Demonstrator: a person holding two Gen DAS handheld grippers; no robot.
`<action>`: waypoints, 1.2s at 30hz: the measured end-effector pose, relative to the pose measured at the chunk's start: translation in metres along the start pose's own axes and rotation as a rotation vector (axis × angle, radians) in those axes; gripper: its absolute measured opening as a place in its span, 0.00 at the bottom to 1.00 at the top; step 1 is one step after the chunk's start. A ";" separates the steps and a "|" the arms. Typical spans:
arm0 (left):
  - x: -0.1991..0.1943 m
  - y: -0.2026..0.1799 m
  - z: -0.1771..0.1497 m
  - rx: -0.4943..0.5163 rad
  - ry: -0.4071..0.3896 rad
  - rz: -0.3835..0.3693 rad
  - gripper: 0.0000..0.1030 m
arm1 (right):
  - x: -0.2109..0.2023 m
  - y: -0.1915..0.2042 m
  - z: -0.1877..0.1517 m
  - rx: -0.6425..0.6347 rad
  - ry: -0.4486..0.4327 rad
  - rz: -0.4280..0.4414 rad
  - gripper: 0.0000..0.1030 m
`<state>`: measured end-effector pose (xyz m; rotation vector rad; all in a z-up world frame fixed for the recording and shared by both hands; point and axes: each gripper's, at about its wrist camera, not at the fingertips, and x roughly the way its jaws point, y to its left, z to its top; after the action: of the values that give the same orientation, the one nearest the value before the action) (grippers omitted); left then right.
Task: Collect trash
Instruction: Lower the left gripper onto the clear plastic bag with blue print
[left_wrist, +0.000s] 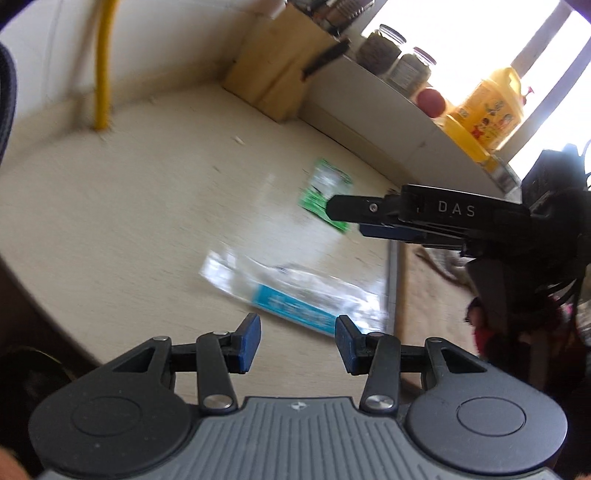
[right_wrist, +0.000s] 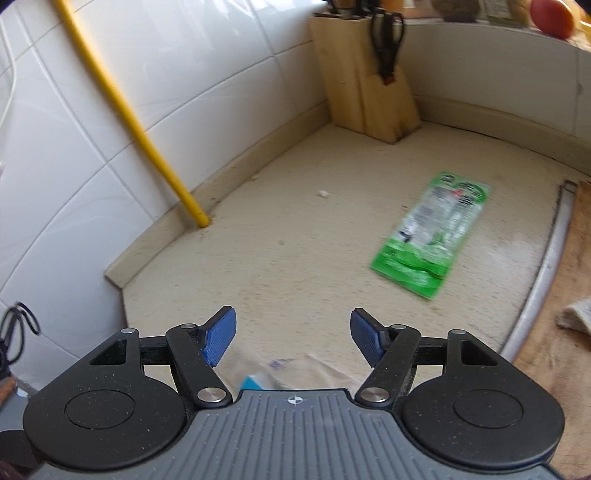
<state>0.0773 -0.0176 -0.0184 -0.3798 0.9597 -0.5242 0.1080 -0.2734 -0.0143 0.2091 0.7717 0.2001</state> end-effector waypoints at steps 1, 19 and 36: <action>0.005 0.001 -0.001 -0.021 0.014 -0.032 0.39 | -0.001 -0.004 -0.001 0.007 0.002 -0.005 0.73; 0.074 0.018 0.002 -0.340 0.063 -0.235 0.41 | -0.001 -0.085 0.016 0.083 0.005 -0.047 0.75; 0.061 0.011 0.072 -0.100 0.067 -0.196 0.53 | 0.005 -0.121 0.031 0.157 -0.018 -0.072 0.79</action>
<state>0.1694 -0.0389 -0.0278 -0.5527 1.0212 -0.6724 0.1454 -0.3915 -0.0274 0.3303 0.7758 0.0690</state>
